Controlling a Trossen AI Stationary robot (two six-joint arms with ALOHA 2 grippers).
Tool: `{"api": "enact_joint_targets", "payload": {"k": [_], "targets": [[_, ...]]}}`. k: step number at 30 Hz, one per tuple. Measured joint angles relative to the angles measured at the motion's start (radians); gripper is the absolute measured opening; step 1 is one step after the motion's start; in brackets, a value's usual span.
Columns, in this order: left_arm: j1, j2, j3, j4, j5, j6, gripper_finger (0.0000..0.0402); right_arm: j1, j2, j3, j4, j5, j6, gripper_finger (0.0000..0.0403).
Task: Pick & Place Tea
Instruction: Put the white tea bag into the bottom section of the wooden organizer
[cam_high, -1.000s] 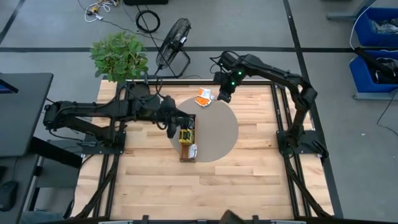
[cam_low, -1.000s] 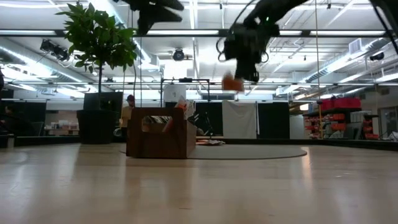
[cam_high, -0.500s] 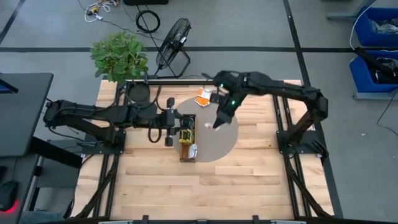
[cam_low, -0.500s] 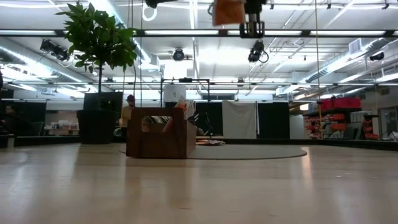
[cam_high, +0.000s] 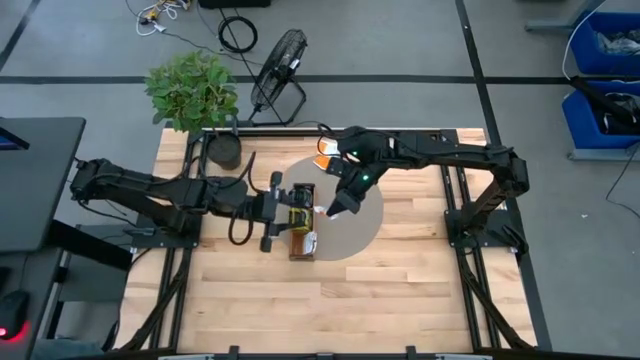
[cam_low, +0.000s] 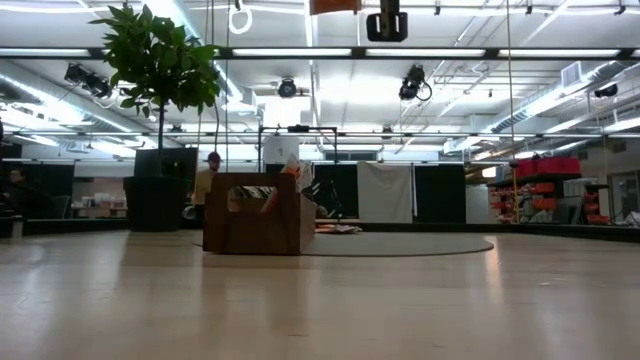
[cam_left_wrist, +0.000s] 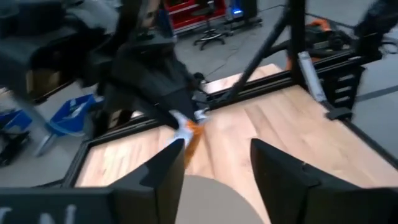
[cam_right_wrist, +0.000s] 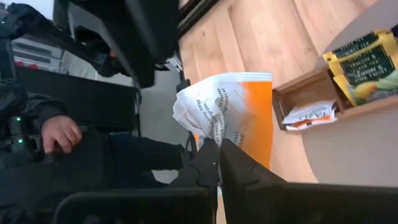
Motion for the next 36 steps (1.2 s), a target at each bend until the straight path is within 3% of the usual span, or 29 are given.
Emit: {"api": "enact_joint_targets", "payload": {"k": [8, 15, 21, 36], "targets": [[0.04, 0.032, 0.0, 0.05, -0.036, -0.052, 0.0256, 0.017, 0.0, 0.0, 0.041, -0.004, -0.022, 0.0002], [0.046, 0.097, 0.0, 0.147, 0.006, -0.083, 0.0256, 0.015, 0.0, 0.0, 0.033, -0.003, -0.061, 0.0002], [0.046, 0.101, 0.0, 0.154, 0.006, -0.098, 0.021, 0.016, 0.0, 0.0, 0.022, -0.003, -0.099, 0.0002], [0.047, 0.101, 0.0, 0.156, 0.048, -0.194, 0.0037, 0.015, 0.001, 0.0, 0.023, -0.002, -0.111, 0.0002]]}}
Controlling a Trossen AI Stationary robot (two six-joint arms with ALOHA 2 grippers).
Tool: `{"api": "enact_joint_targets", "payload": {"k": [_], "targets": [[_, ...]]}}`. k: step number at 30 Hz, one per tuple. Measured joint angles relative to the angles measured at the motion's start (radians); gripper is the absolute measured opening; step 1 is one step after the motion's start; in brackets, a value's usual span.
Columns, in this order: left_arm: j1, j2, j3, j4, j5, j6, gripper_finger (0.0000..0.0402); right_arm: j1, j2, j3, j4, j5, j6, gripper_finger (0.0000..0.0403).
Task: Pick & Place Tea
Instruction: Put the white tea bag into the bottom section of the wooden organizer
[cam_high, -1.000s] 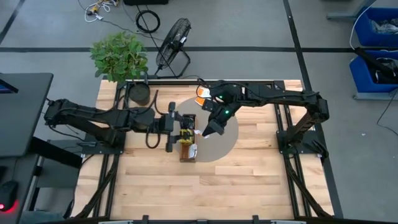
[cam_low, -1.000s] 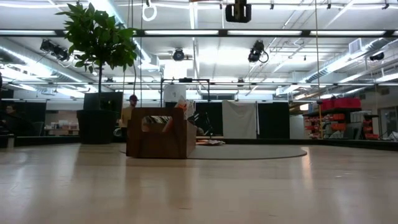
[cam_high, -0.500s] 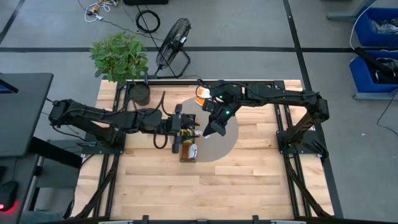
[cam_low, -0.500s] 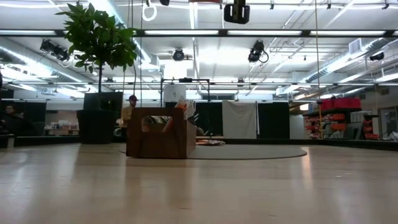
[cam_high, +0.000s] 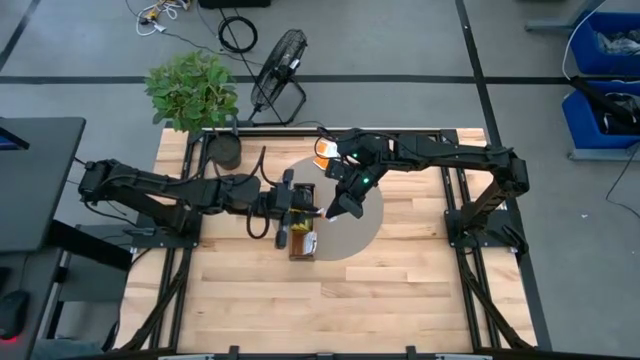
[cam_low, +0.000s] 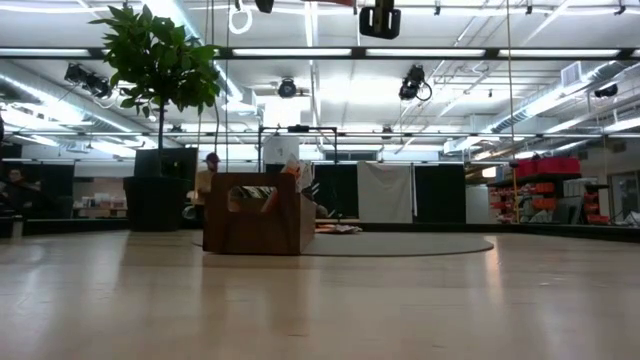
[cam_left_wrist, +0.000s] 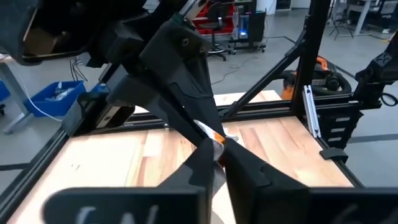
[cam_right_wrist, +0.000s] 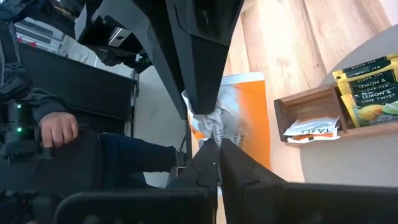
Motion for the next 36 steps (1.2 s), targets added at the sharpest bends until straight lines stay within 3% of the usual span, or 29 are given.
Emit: {"api": "enact_joint_targets", "payload": {"k": [6, 14, 19, 23, 28, 32, 36], "targets": [[0.0, 0.0, 0.0, 0.0, 0.0, -0.007, 0.0007, 0.0, 0.0, 0.0, 0.0, 0.001, 0.001, 0.0012], [-0.005, -0.005, 0.0, -0.022, -0.058, -0.117, 0.0002, -0.004, -0.006, 0.0, -0.008, -0.012, 0.009, 0.0087], [-0.052, -0.012, 0.0, -0.029, -0.217, -0.164, 0.0001, -0.019, -0.041, 0.0, -0.029, -0.014, 0.007, 0.0137], [-0.118, -0.018, -0.001, -0.04, -0.429, -0.17, 0.0001, -0.033, -0.084, 0.0, -0.046, -0.01, -0.004, 0.0166], [-0.201, -0.027, -0.001, -0.026, -0.693, -0.22, 0.0001, -0.032, -0.142, 0.001, -0.043, 0.158, -0.061, 0.0184], [-0.245, -0.038, 0.0, 0.077, -0.769, -0.215, 0.0001, 0.007, -0.166, 0.001, 0.01, 0.379, -0.145, 0.0187], [-0.269, -0.051, 0.0, 0.217, -0.816, -0.182, 0.0001, 0.05, -0.167, 0.001, 0.086, 0.445, -0.209, 0.0187]]}}
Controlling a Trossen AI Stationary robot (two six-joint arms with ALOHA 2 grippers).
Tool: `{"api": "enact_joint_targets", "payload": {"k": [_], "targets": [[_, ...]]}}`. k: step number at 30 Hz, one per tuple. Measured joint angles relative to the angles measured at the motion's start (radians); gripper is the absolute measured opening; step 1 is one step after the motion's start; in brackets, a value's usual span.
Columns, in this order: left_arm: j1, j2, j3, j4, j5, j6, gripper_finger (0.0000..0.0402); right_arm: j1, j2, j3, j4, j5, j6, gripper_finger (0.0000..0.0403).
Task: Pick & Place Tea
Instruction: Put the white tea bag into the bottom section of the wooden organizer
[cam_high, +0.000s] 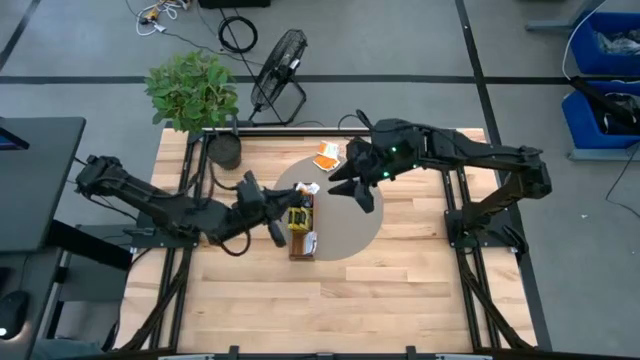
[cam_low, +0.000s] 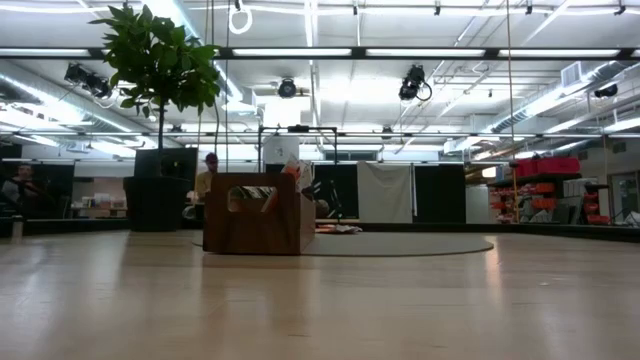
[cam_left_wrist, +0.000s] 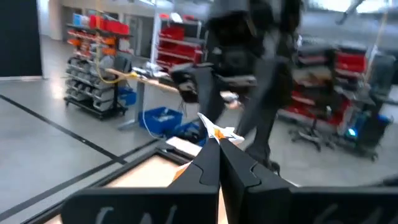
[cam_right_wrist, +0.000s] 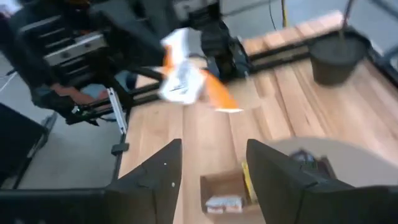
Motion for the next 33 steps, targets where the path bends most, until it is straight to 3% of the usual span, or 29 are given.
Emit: {"api": "enact_joint_targets", "payload": {"k": [7, 15, 22, 29, 33], "targets": [[-0.008, -0.046, 0.0, 0.09, -0.09, -0.074, 0.0001, 0.055, 0.003, 0.0, 0.085, 0.154, -0.078, 0.0188], [-0.105, -0.044, -0.001, 0.022, -0.368, -0.112, 0.0001, 0.066, 0.003, 0.0, 0.067, 0.218, -0.081, 0.0188], [-0.216, -0.044, -0.028, -0.162, -0.597, -0.226, 0.0001, 0.066, 0.003, 0.0, 0.038, 0.281, -0.044, 0.0188], [-0.302, -0.031, -0.163, -0.203, -0.67, -0.447, 0.0001, 0.073, 0.003, 0.0, 0.041, 0.308, 0.05, 0.0188], [-0.319, -0.008, -0.195, -0.195, -0.673, -0.571, 0.0001, 0.097, 0.003, 0.0, 0.067, 0.29, -0.06, 0.0188]]}}
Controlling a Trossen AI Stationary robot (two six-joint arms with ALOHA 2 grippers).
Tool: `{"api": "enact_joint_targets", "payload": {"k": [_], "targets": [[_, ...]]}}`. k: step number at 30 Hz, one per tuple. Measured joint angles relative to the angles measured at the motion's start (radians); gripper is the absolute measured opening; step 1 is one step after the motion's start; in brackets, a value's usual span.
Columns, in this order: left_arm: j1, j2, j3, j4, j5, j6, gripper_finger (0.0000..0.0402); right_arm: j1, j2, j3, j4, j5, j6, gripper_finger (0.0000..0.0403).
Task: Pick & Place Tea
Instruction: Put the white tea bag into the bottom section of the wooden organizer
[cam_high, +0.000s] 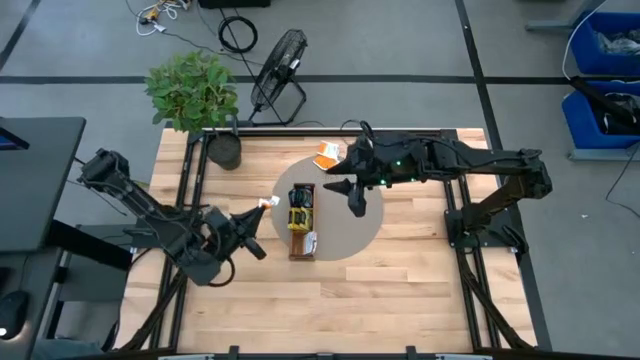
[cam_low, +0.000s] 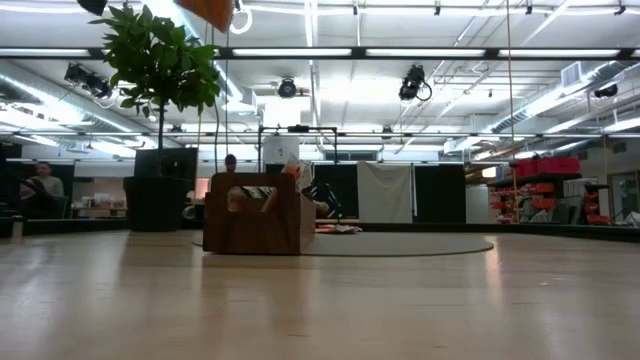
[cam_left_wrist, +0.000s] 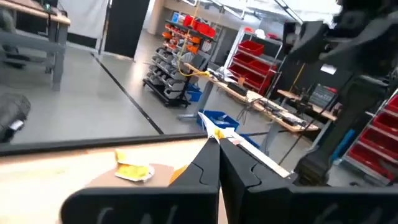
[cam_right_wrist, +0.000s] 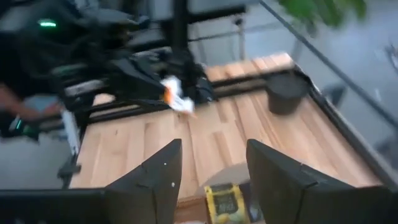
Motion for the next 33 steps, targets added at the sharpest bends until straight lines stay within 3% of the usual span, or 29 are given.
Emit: {"api": "enact_joint_targets", "payload": {"k": [5, 9, 16, 19, 25, 33], "targets": [[0.023, 0.051, -0.001, 0.049, 0.001, -0.087, 0.0001, 0.011, 0.008, 0.0, 0.086, -0.09, -0.239, 0.0188], [0.042, 0.078, -0.002, 0.145, 0.003, -0.094, 0.0001, -0.021, 0.019, 0.0, 0.097, -0.182, -0.253, 0.0188], [0.056, 0.083, 0.025, 0.308, 0.064, 0.077, 0.0001, -0.079, 0.098, 0.0, 0.117, -0.372, -0.222, 0.0188], [0.055, 0.083, 0.07, 0.316, 0.079, 0.19, 0.0001, -0.08, 0.123, -0.002, 0.123, -0.386, -0.255, 0.0188], [0.069, 0.082, 0.136, 0.33, 0.22, 0.333, 0.0001, -0.085, 0.133, -0.001, 0.234, -0.435, -0.268, 0.0188], [0.103, 0.082, 0.174, 0.449, 0.33, 0.54, 0.0001, -0.087, 0.134, -0.001, 0.269, -0.496, -0.247, 0.0188]]}}
